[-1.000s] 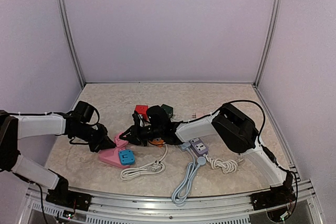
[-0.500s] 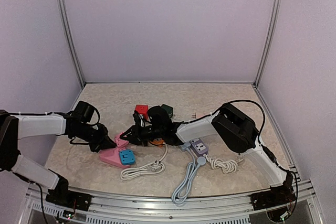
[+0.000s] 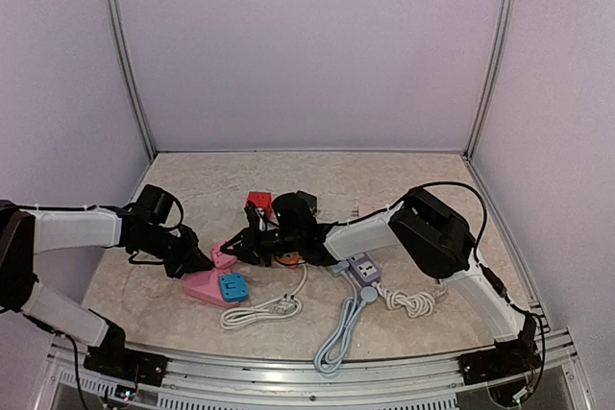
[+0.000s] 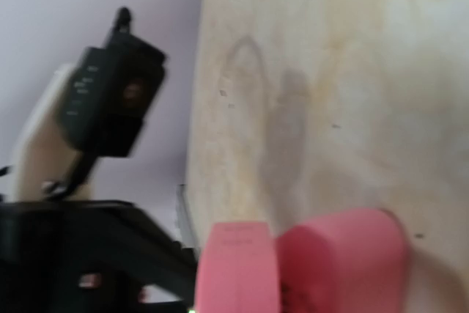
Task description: Pull the plug off the socket
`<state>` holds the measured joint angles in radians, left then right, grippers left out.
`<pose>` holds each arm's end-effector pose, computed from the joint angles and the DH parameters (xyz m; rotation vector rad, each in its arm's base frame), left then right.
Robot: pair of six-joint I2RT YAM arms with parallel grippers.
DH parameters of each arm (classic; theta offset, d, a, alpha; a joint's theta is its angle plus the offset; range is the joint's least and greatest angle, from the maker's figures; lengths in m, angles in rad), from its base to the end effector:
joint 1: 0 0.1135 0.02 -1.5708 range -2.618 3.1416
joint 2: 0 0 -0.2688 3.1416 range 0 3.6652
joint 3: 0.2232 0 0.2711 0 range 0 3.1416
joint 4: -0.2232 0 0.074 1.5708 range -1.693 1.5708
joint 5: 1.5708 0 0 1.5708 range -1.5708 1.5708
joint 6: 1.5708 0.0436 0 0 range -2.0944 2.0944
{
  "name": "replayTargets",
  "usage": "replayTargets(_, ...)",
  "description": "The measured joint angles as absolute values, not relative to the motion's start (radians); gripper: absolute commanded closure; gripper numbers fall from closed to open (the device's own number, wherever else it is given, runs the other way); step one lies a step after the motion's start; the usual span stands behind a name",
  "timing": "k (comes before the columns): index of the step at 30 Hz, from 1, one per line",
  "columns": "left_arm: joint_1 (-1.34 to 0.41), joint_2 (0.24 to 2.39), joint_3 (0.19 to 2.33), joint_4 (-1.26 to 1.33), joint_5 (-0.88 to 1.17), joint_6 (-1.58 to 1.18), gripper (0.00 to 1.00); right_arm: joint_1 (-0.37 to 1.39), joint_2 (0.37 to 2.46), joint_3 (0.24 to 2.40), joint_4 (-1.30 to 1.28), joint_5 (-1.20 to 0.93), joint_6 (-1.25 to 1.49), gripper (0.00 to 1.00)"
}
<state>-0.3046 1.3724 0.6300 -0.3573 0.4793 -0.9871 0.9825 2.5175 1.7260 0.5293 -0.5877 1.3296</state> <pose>0.2358 -0.0952 0.1421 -0.8076 2.7806 -0.9816 0.2979 0.4902 0.0961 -0.1314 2.4084 1.9359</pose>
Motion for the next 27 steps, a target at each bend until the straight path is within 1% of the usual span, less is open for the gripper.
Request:
replayTargets(9,-0.305,1.373,0.630,-0.355,0.479,-0.987,0.94,0.953,2.402,1.722,0.614,-0.600,1.332,0.91)
replayTargets(13,-0.305,1.373,0.633,-0.359,0.478,-0.987,0.94,0.946,2.376,1.735,0.614,-0.596,1.312,0.91)
replayTargets(16,-0.306,1.370,0.647,-0.380,0.463,-0.986,0.92,0.946,2.376,1.749,0.546,-0.582,1.262,0.91)
replayTargets(21,-0.314,1.353,0.677,-0.451,0.426,-0.974,0.90,0.946,2.372,1.769,0.347,-0.516,1.128,0.92)
replayTargets(27,-0.334,1.330,0.794,-0.533,0.398,-0.944,0.89,0.947,2.333,1.770,0.083,-0.398,0.936,0.92)
